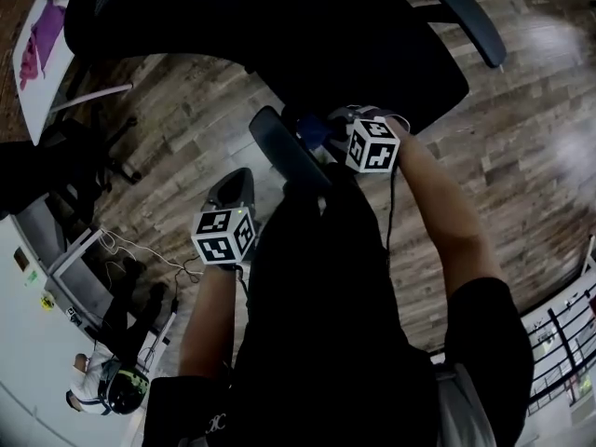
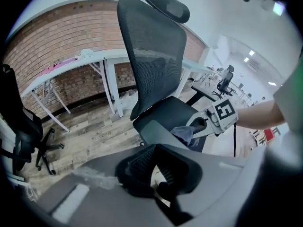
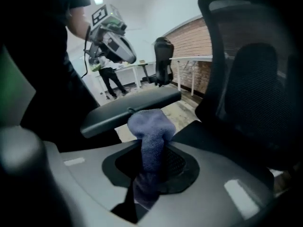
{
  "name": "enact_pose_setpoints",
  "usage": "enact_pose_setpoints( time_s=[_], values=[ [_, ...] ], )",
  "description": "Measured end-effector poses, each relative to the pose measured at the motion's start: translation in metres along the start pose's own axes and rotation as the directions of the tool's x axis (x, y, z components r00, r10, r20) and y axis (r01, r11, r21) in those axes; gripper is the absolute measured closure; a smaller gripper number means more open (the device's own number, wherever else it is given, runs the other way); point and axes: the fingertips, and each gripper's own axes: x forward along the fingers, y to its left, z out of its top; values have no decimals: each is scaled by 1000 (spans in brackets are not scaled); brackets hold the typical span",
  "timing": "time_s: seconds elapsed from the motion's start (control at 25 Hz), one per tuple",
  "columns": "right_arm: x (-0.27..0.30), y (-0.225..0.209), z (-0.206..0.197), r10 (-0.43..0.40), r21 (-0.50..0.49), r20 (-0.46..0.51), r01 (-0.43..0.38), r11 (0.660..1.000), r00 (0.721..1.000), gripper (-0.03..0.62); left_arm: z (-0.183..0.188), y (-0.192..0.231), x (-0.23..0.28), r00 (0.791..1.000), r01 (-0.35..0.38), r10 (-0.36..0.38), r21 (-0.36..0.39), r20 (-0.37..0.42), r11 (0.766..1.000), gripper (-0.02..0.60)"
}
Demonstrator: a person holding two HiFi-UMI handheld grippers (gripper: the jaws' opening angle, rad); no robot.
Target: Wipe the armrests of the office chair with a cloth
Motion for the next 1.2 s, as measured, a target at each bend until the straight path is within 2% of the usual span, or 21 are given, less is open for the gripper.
enact_pose_setpoints(
  time_s=[0.16, 0.36, 0.64, 0.96, 1.2],
  values=[
    [26, 13, 9, 149, -69, -5, -149, 986, 989, 511, -7, 4, -1, 1000, -22, 22, -19, -11, 1000, 577],
    [61, 17, 27, 218, -84, 17, -216, 973, 976, 513, -24, 13, -6, 998, -51, 49, -82, -26, 995, 577],
    [83, 2, 19, 224, -23, 11, -224, 974, 974, 513, -52, 16, -8, 996, -76, 68, -141, -60, 987, 577],
    [118, -16, -3, 220, 14, -81, -219, 976, 972, 514, -76, 16, -7, 994, -83, 68, -184, -85, 979, 577],
    [148, -32, -22, 163, 64, -123, -156, 986, 979, 514, -87, 17, -7, 993, -89, 72, -205, -90, 975, 577]
  ],
)
